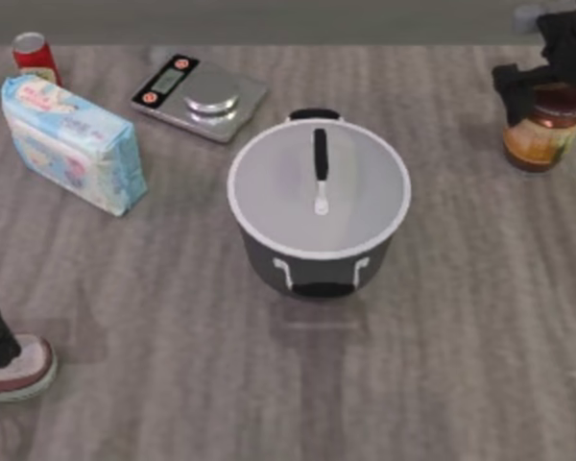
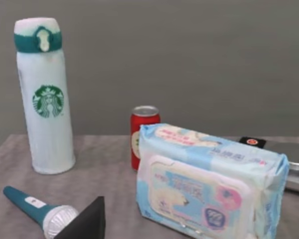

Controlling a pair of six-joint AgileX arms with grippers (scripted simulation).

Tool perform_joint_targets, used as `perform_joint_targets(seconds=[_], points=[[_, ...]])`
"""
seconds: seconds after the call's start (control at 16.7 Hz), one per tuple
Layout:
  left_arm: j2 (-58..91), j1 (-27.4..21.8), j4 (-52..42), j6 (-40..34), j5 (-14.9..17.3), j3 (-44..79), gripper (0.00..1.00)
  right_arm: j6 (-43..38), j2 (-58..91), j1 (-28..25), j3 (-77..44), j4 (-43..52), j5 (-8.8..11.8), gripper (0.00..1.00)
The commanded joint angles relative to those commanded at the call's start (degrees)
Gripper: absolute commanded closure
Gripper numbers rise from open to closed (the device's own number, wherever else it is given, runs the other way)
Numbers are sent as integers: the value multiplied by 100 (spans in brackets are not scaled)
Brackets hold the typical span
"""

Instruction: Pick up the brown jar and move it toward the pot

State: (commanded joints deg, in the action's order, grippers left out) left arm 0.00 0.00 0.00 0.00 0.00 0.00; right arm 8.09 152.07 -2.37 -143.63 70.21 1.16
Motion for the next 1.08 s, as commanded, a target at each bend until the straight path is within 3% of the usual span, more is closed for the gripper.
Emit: perform_joint_targets(seconds=[0.3, 0.84, 1.08], points=[[0, 0, 0, 0, 0, 0, 0, -2, -227, -3, 220, -17, 11, 100], [0, 0, 0, 0, 0, 0, 0, -65, -2791, -101, 2881, -91, 26, 100], [0, 0, 0, 0, 0, 0, 0, -71, -3182, -125, 3272, -96, 26, 100]])
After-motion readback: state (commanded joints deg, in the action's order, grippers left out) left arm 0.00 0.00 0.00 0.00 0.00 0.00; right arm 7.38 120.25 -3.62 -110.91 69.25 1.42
